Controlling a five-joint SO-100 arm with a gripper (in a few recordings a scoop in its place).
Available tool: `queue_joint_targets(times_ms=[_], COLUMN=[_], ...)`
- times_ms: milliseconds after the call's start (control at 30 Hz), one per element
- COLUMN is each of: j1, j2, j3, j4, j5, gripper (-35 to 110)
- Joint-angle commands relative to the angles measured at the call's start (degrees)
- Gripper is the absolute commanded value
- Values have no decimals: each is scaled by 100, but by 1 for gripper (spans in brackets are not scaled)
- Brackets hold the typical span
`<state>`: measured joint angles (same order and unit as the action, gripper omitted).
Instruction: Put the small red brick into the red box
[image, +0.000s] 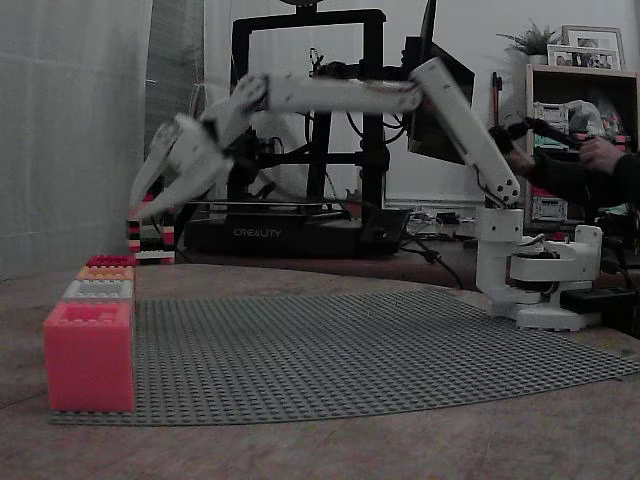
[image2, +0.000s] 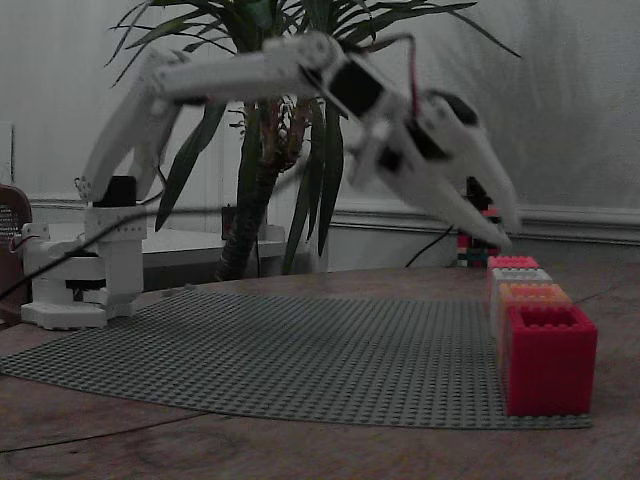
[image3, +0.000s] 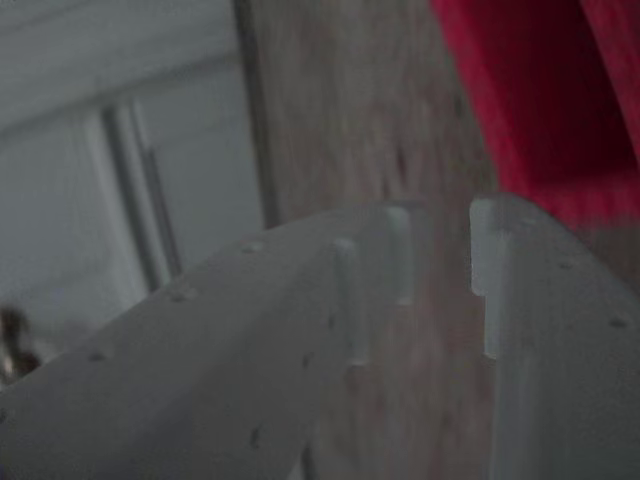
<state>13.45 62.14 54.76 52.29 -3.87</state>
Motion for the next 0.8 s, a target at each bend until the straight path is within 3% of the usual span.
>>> queue_joint_targets(times_ms=[0, 467, 767], j1=[-290, -1081, -1204], j2=[2426, 8200, 11013], j3=[1055, 8323, 10222], j4=[721, 1521, 2276], j5=[-308, -826, -457], gripper=[0, 0, 0])
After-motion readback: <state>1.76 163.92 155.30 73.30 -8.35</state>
